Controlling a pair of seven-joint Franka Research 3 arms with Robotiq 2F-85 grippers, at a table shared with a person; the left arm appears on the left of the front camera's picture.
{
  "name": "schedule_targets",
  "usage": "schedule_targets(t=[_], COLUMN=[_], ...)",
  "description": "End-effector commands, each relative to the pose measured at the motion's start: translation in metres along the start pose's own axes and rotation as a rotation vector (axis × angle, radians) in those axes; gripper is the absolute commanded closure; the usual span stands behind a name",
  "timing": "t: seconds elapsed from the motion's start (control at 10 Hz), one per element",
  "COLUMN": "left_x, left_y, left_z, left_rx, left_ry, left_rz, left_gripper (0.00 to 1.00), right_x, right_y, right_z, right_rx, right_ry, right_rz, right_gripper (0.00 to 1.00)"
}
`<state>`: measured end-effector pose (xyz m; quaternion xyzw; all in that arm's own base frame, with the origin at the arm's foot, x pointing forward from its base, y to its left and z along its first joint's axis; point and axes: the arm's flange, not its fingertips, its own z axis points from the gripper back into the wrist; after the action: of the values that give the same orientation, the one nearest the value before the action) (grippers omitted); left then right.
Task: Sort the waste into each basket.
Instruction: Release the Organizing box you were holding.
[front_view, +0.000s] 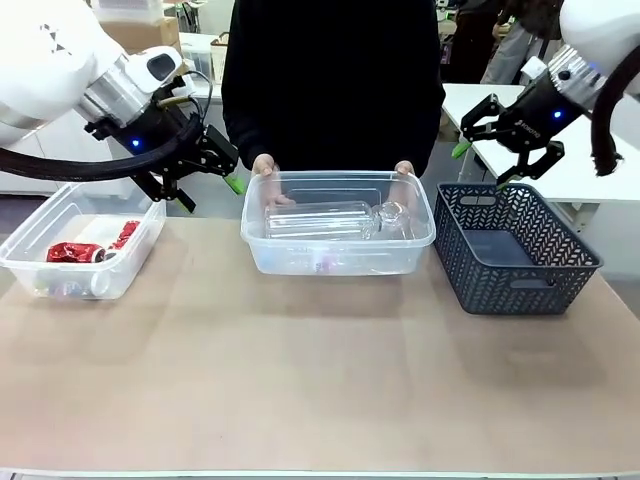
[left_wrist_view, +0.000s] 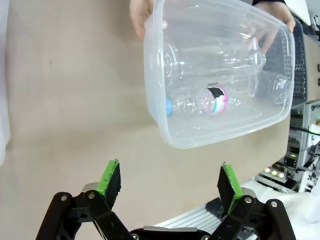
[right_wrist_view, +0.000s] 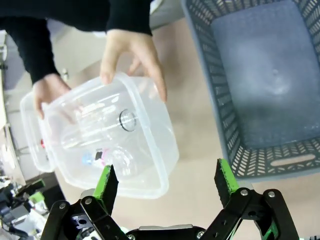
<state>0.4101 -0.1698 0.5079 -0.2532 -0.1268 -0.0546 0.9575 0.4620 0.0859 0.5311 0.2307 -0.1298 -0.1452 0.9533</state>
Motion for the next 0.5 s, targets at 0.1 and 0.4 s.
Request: schedule_targets(t=[0.1, 0.4], left_x=[-0.005, -0.026], left_y=[-0.015, 0.038], left_z=[0.005, 0.089], left_rx=[-0.101, -0.651], left_ry=[0.07, 0.072], left_rz=[-0.103, 0.017], left_gripper=[0.0, 0.0], right_x=[-0.019, -0.062], right_y=[-0.007, -0.094], right_z=[0.024, 0.127], right_rx=[0.145, 0.682], right_ry=[0.129, 0.314], right_rz=[0.119, -0.088], right_gripper=[0.0, 0.0])
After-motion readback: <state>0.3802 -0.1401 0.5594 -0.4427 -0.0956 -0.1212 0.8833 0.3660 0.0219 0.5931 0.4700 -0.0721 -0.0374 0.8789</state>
